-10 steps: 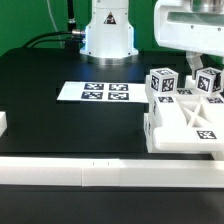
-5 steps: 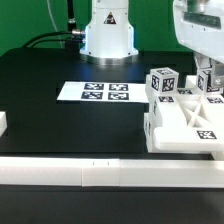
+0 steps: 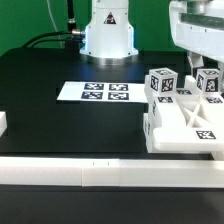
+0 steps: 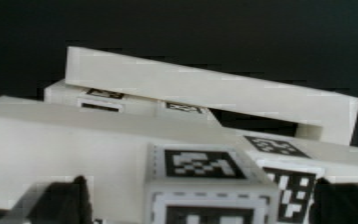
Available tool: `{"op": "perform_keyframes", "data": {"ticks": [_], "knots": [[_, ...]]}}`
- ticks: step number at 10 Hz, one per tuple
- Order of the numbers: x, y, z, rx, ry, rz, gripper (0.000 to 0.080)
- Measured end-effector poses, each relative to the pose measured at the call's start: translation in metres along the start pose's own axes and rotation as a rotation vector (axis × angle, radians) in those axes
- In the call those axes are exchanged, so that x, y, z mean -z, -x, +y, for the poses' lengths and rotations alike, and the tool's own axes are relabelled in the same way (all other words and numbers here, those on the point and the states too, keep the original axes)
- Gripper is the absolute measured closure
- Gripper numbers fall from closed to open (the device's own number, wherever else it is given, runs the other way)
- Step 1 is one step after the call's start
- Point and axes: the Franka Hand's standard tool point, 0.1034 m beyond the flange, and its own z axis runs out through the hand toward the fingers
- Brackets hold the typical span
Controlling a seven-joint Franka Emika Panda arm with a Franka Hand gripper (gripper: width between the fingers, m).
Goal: Assemble chair
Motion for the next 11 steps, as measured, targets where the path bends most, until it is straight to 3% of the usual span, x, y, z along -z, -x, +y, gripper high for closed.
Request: {"op": "perform_keyframes", "data": {"ticks": [2, 6, 9, 11], "knots": [[-0.0003, -0.0004, 0.0009, 0.206, 0.009, 0.001, 0.0152], [0.0028, 0.0008, -0.0004, 0.678, 0.08, 0.028, 0.0151], [0.0033, 0.0054, -0.0015, 0.934, 0.119, 0.034, 0.0151], [0.0029, 0.0053, -0.0015, 1.08, 0.131, 0.033, 0.0151]]}}
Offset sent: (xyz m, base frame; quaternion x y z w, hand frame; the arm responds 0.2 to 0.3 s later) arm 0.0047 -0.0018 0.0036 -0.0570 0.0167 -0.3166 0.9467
